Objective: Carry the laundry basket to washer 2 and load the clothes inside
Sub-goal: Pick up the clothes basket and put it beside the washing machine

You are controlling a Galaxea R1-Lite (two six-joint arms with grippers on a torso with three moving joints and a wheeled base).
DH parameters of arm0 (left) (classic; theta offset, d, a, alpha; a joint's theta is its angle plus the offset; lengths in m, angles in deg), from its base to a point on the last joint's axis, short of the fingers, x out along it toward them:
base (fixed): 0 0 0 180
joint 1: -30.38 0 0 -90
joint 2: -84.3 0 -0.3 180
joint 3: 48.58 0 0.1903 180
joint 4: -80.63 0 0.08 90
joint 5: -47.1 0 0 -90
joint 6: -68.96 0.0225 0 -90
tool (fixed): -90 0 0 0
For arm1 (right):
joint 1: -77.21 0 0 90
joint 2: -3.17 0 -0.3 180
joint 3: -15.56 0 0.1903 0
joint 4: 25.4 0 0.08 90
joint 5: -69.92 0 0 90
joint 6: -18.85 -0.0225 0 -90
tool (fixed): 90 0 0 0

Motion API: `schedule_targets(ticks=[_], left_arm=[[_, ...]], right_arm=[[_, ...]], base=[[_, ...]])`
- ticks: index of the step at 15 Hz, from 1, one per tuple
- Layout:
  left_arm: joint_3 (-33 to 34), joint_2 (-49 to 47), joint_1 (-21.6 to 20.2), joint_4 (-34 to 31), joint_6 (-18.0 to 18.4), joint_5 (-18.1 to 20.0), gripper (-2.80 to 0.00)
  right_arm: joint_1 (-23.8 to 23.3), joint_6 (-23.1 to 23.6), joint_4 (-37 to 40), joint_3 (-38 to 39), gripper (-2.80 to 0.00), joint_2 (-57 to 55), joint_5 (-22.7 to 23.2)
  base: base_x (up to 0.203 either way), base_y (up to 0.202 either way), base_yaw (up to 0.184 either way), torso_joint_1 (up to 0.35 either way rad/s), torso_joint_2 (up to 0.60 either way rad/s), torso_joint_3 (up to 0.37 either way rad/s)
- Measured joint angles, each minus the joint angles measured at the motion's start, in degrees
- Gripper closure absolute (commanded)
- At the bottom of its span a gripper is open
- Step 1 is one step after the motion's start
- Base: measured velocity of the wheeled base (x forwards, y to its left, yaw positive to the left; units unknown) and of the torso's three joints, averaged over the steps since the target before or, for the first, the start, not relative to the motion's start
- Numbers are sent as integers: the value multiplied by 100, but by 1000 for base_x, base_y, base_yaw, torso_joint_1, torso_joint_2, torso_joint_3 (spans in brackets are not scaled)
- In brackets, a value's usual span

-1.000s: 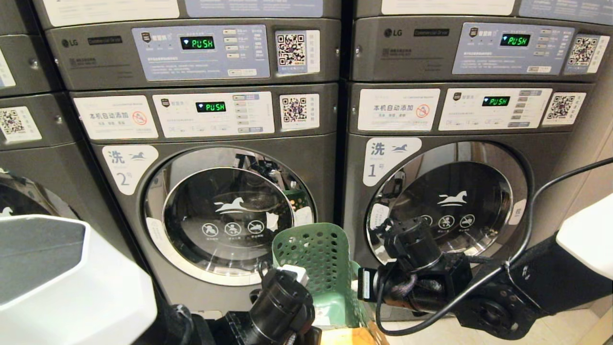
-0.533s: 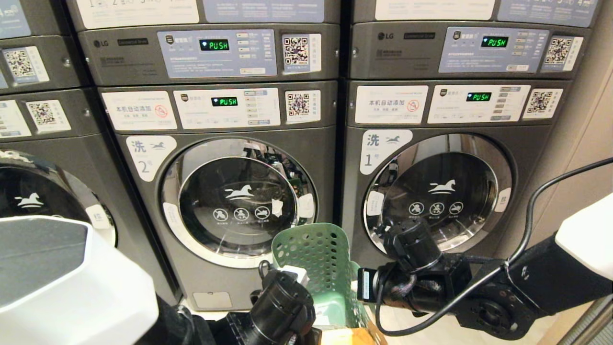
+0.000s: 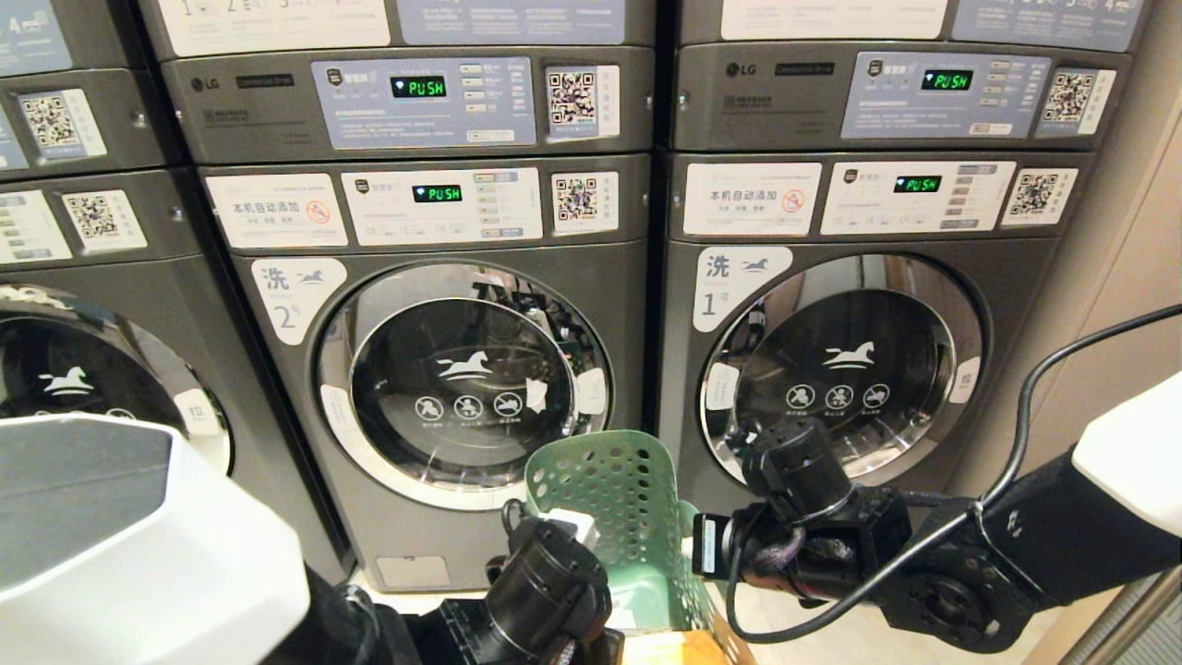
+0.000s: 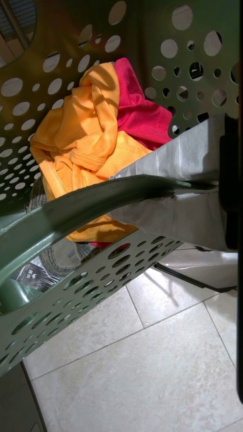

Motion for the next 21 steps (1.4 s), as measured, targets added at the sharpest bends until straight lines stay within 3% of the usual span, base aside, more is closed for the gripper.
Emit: schedule_targets(ticks=[14, 21], left_arm=[[-583, -253, 10, -24, 118, 14, 0], [-1306, -619, 7, -336, 308, 33, 0]], right_arm=[[-546, 285, 27, -66, 0, 91, -33], [-876, 548, 24, -48, 0, 91, -112]], base=[[0, 0, 0, 1, 0, -3], [0, 0, 0, 5, 1, -176]])
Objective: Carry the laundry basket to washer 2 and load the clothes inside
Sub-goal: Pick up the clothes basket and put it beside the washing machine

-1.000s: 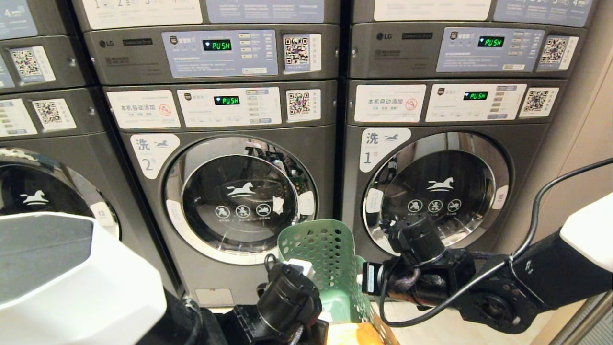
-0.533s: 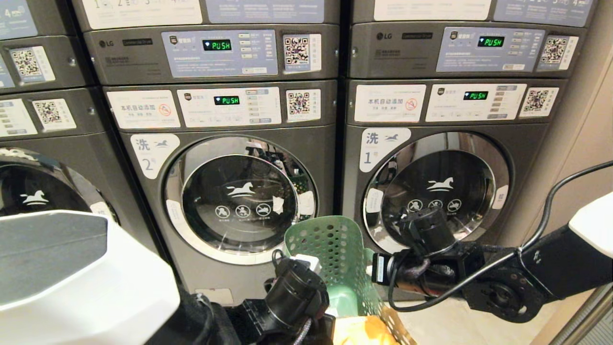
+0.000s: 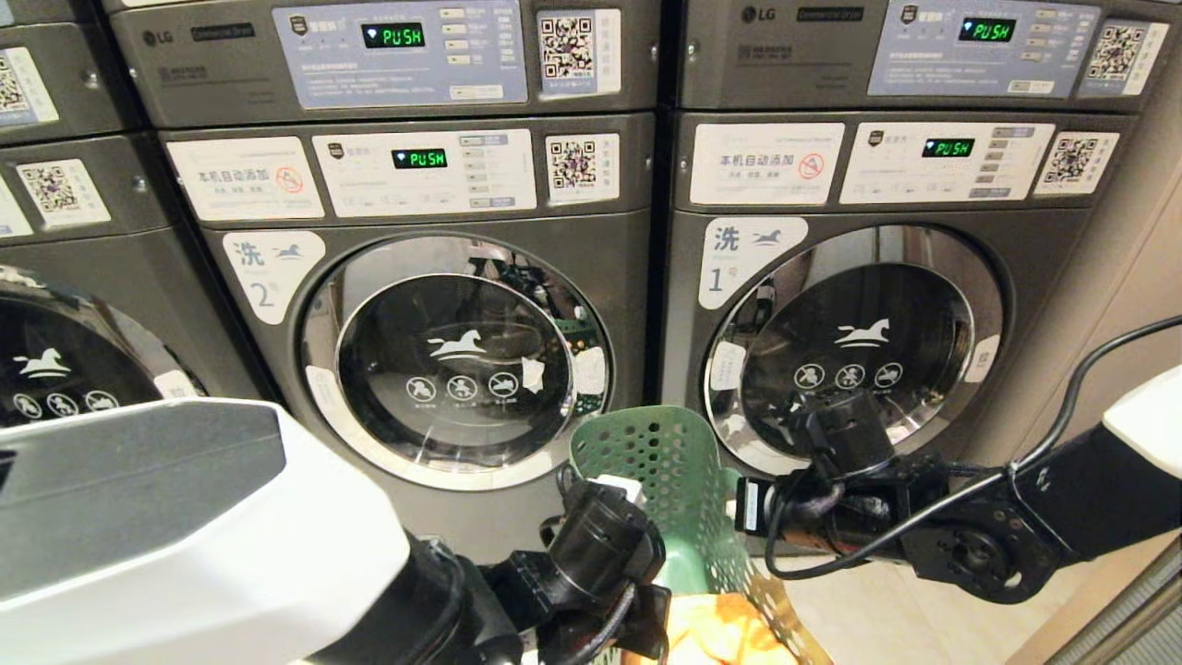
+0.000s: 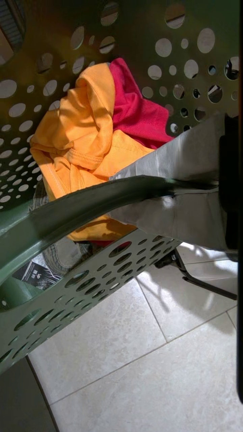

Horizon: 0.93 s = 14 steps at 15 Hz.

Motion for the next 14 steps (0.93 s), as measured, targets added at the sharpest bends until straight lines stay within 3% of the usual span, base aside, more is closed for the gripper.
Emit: schedule_targets(ticks=[14], left_arm=[[-1899, -1018, 124, -671, 207, 30, 0]], right_arm=[[-919, 401, -48, -132, 0, -199, -59]], base=[[0, 0, 0, 3, 3, -196]])
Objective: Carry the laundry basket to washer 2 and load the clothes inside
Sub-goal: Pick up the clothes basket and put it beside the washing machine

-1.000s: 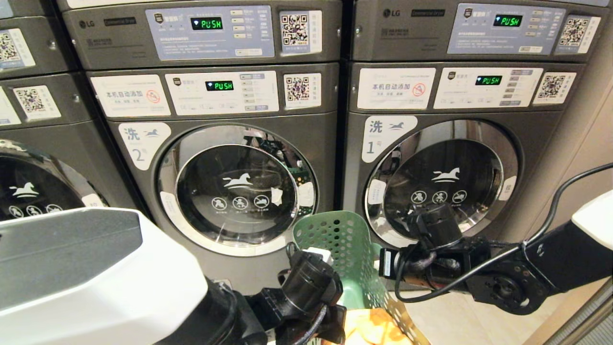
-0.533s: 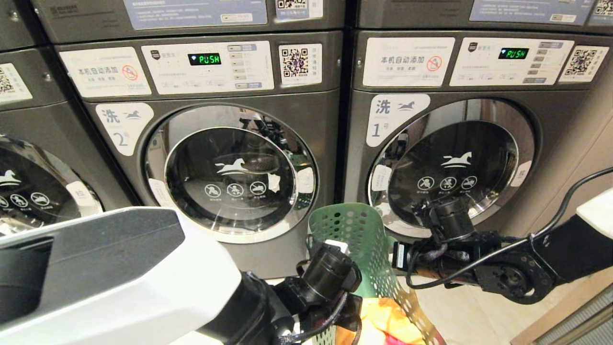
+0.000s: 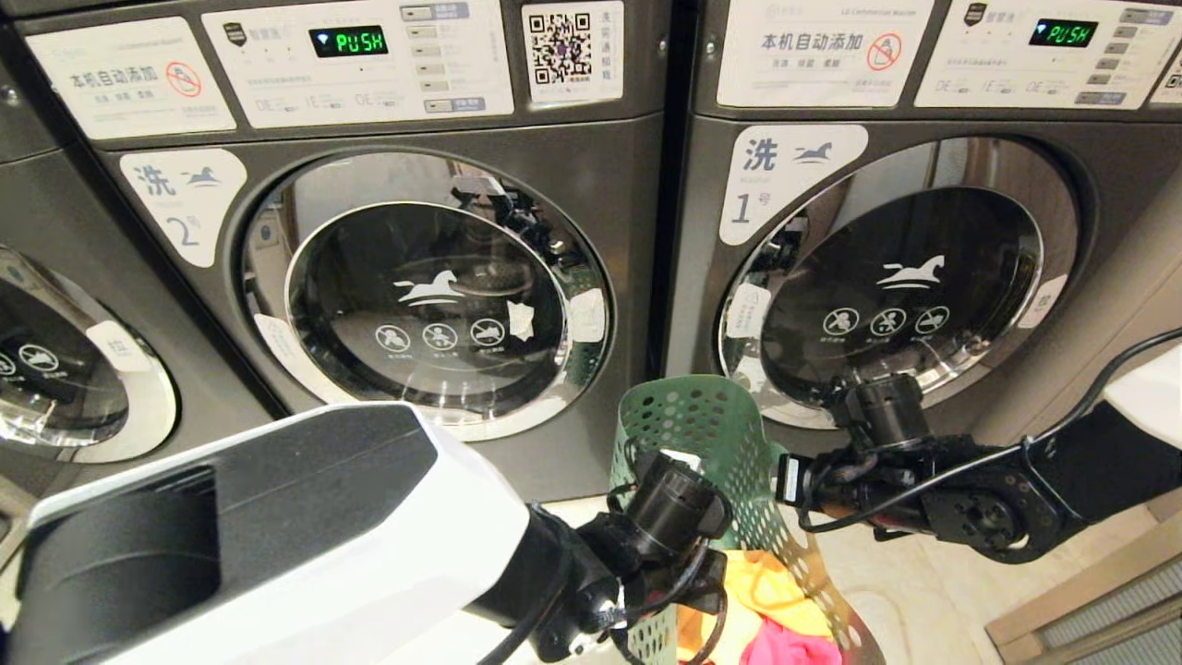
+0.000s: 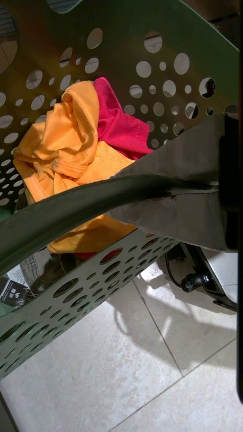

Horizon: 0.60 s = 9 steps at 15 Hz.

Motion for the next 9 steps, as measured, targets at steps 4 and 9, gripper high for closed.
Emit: schedule_targets(ticks=[4, 9], left_arm=[[-507, -318, 29, -170, 6, 11, 0], [-1059, -695, 41, -396, 4, 13, 0]], right_arm=[[-238, 229, -43, -43, 0, -134, 4], [-424, 225, -166, -69, 0, -367, -8]], base=[[0, 0, 0, 2, 3, -200], [0, 0, 0, 2, 2, -200]])
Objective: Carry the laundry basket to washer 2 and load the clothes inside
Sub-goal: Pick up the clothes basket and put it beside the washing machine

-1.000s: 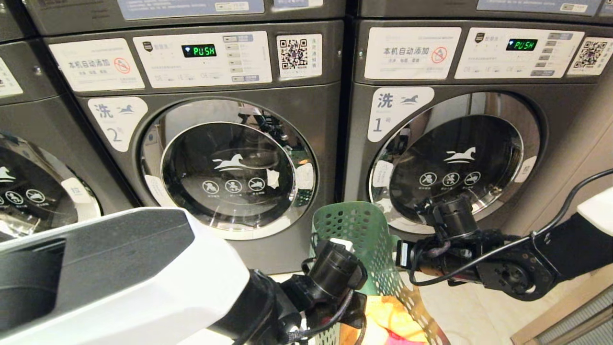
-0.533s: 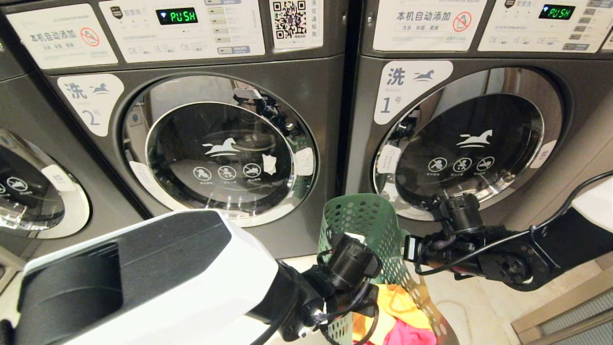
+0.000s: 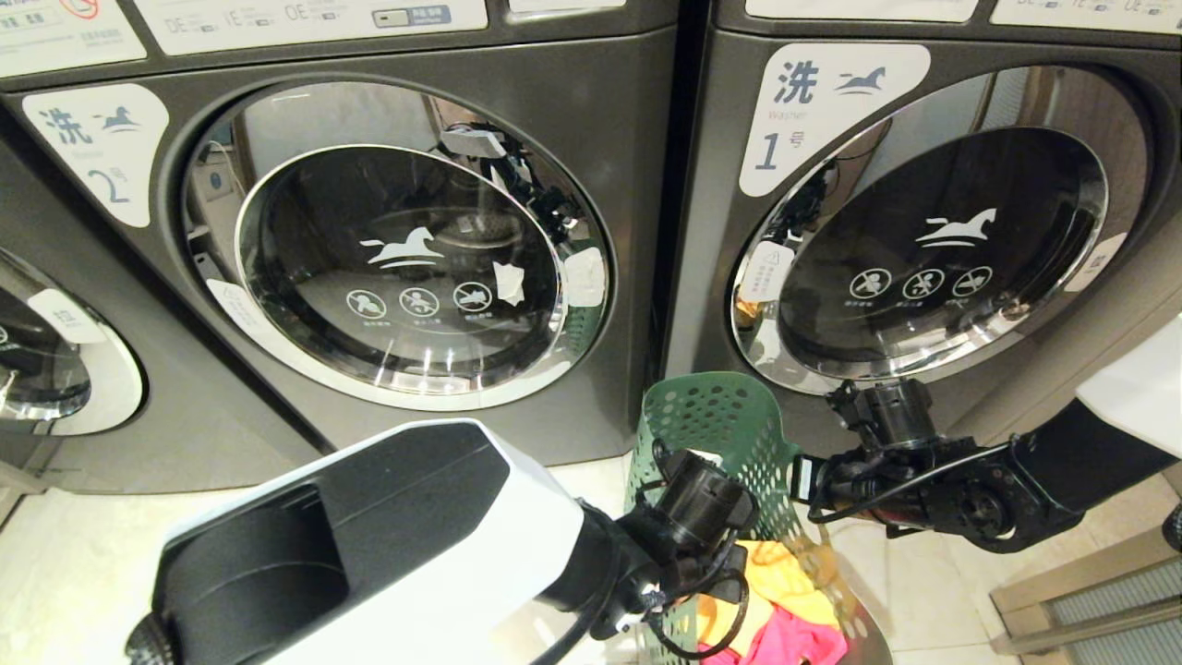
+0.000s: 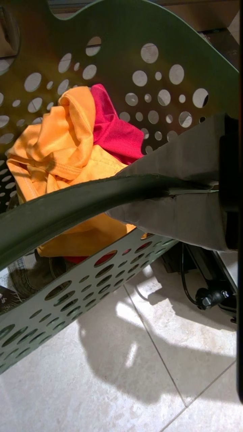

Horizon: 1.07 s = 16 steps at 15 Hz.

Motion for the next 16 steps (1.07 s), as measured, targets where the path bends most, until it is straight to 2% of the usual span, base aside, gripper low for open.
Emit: schedule_targets(ticks=[7, 16], left_arm=[[-620, -420, -9, -245, 2, 0, 0], [-790, -614, -4, -359, 5, -6, 0]], right_arm=[[-232, 113, -69, -90, 0, -218, 0], [-267, 124, -302, -93, 0, -439, -95]], base=[[0, 0, 0, 3, 3, -198], [0, 0, 0, 0, 1, -20]])
